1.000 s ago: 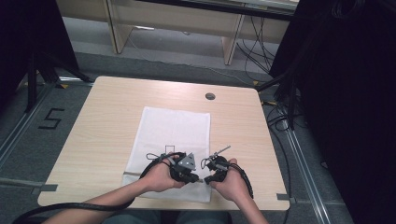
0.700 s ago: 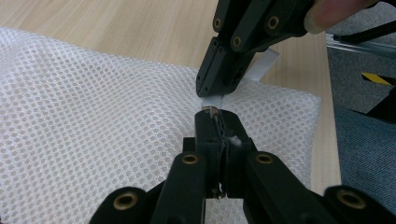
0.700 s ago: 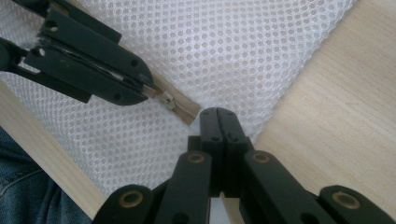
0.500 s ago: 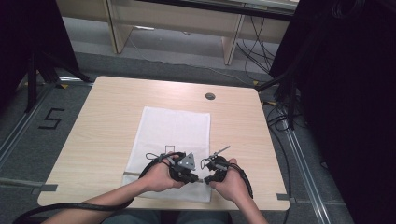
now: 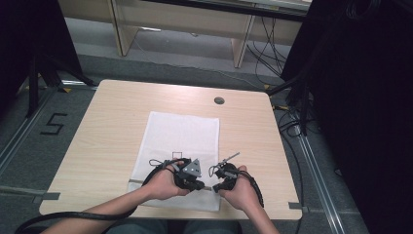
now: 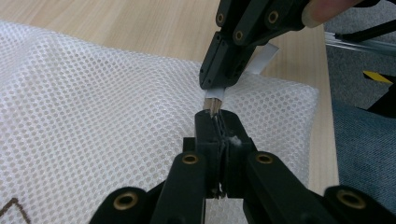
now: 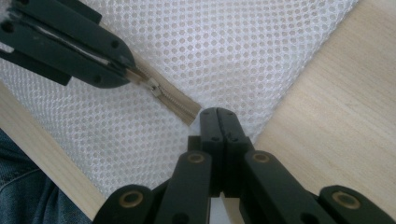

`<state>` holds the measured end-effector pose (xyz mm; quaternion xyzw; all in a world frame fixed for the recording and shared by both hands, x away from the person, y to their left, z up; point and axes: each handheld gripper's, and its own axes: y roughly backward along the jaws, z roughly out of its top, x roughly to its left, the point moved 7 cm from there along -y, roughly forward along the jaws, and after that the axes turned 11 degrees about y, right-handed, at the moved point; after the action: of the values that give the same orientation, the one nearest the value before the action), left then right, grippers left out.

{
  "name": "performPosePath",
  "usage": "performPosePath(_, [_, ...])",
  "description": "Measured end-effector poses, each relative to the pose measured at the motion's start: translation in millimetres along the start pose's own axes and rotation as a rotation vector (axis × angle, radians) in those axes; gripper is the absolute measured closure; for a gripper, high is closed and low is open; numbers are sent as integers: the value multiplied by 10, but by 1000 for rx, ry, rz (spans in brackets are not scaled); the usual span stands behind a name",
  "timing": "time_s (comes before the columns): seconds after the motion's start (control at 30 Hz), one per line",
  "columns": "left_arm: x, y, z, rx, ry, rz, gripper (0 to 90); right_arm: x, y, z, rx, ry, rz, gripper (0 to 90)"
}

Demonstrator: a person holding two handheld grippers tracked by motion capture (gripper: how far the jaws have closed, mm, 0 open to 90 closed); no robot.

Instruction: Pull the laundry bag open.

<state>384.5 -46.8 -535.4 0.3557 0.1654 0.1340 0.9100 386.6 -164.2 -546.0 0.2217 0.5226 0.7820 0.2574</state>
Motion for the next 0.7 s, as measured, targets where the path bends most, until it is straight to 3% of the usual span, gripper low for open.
performPosePath(0.47, [10, 39, -24, -7, 3, 0, 875, 4, 0, -10, 0, -27, 2, 900])
performPosePath(0.7, [14, 44, -34, -13, 0, -3, 875, 2, -2, -3, -9, -15, 1, 900])
